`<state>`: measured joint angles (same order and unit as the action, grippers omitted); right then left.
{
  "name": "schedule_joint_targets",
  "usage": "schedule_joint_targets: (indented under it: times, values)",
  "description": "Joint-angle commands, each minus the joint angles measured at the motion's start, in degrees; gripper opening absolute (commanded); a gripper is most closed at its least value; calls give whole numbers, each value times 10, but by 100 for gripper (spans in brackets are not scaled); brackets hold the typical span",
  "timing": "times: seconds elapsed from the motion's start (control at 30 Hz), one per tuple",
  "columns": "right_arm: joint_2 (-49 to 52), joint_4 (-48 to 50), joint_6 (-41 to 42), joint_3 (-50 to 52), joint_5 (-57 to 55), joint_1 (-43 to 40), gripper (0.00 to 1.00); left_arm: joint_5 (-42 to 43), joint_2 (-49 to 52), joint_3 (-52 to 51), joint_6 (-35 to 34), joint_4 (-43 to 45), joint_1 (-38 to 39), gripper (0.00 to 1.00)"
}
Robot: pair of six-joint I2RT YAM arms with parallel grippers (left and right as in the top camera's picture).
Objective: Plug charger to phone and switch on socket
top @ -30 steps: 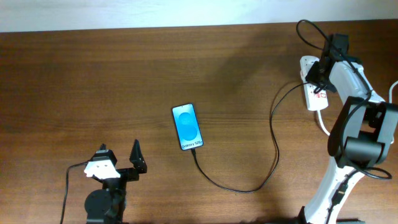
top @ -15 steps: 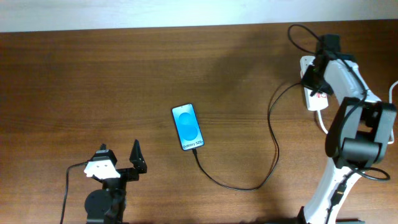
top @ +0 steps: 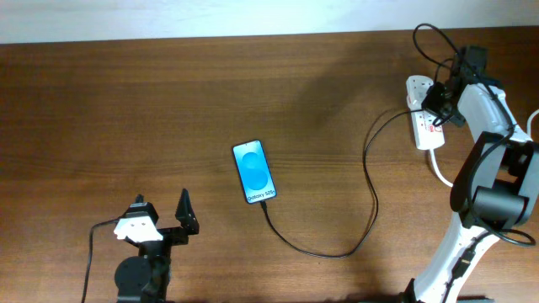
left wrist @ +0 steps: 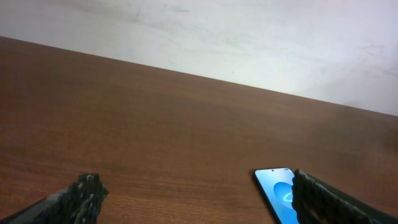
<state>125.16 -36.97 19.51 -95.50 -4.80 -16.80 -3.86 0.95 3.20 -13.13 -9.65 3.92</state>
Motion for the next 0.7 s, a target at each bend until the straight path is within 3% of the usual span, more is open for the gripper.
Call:
schedule_joint_targets:
  times: [0.0,0.67]
  values:
    - [-2,11,4,0,12,3,4,0,-3,-4,-3,2,-3,99]
    - [18,24,4,8,31,3,4,0,-3,-4,-3,2,-3,99]
